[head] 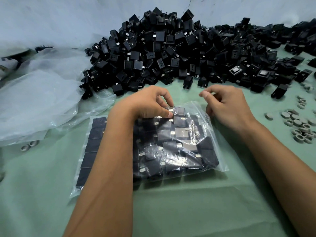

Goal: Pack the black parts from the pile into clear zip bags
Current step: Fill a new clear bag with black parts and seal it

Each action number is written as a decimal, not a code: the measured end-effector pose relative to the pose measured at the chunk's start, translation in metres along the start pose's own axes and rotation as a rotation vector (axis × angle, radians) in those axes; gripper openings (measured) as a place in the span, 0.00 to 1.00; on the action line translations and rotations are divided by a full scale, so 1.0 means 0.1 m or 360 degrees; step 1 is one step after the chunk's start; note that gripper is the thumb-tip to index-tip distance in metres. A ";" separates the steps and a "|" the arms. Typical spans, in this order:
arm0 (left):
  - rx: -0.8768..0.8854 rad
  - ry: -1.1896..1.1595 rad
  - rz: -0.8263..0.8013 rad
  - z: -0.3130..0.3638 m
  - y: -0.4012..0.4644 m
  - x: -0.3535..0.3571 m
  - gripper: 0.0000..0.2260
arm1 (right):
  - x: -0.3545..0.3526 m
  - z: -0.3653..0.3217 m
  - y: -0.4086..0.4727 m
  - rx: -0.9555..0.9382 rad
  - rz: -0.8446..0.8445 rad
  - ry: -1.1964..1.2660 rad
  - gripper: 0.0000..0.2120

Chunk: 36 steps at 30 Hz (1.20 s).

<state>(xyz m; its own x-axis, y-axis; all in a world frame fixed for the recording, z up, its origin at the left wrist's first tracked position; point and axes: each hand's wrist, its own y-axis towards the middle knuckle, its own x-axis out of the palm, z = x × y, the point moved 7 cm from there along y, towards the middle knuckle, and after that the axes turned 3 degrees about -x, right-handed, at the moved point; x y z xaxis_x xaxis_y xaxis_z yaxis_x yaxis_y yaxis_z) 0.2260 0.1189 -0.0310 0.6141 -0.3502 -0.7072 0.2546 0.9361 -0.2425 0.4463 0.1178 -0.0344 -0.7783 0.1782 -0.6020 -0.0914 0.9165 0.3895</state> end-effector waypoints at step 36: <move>0.0498 0.0392 0.0427 0.62 0.15 0.26 0.08 | 0.07 0.24 -0.14 0.0262 -0.0542 0.0669 0.13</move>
<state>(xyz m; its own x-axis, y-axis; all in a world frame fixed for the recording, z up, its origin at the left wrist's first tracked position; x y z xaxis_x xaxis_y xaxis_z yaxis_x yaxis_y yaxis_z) 0.2920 0.1219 -0.0115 0.5035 -0.0441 -0.8629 0.3471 0.9249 0.1552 0.4570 0.1150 -0.0612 -0.9054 -0.2647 -0.3321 -0.3089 0.9471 0.0873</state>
